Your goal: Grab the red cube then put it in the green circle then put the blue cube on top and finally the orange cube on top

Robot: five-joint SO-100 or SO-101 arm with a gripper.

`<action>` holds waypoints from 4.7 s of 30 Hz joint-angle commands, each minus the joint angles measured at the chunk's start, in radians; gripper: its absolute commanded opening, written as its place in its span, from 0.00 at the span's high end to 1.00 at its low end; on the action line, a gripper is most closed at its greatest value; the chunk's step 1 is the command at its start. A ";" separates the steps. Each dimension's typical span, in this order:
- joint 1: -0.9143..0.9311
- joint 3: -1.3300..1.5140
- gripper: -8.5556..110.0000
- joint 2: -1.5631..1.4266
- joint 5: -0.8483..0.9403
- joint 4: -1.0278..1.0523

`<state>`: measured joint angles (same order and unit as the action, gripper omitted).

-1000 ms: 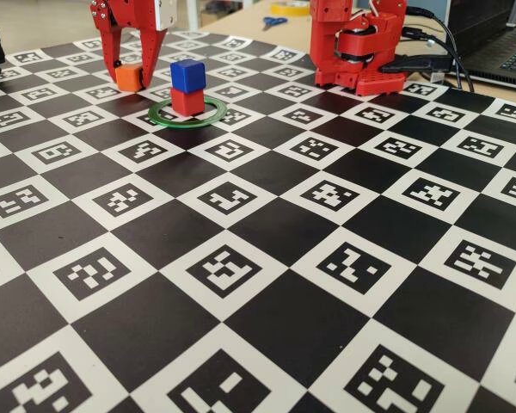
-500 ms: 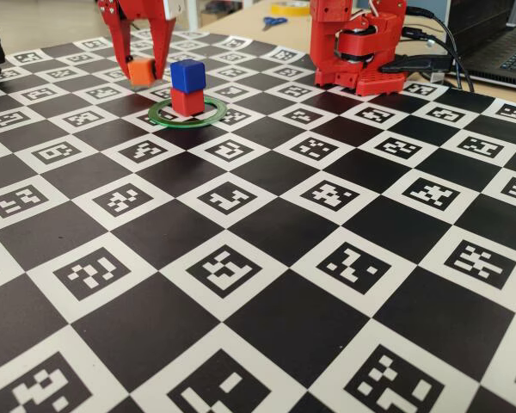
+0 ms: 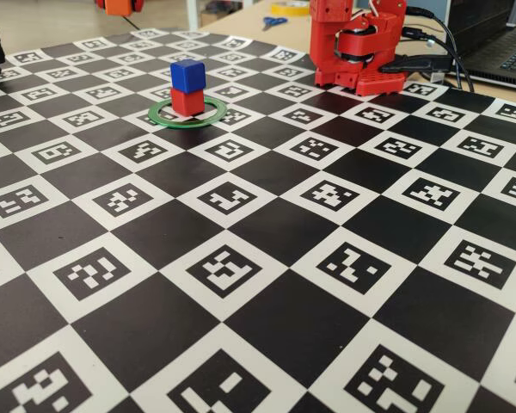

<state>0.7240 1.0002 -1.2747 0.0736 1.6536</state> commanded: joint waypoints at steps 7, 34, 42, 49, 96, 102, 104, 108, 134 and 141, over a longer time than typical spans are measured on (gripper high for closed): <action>-0.124 -0.097 0.87 -0.209 0.169 0.117; -0.333 0.299 0.88 -0.390 0.272 0.014; -0.299 0.472 0.88 -0.393 0.273 -0.114; -0.287 0.606 0.88 -0.440 0.235 -0.236; -0.331 0.790 0.88 -0.499 0.209 -0.341; -0.327 0.796 0.88 -0.497 0.213 -0.344; -0.325 0.799 0.88 -0.495 0.213 -0.348; -0.322 0.799 0.88 -0.494 0.215 -0.351; -0.310 0.818 0.71 -0.482 0.222 -0.356; -0.310 0.802 0.64 -0.485 0.209 -0.334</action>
<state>0.4050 1.8316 -1.6782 0.2884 1.3070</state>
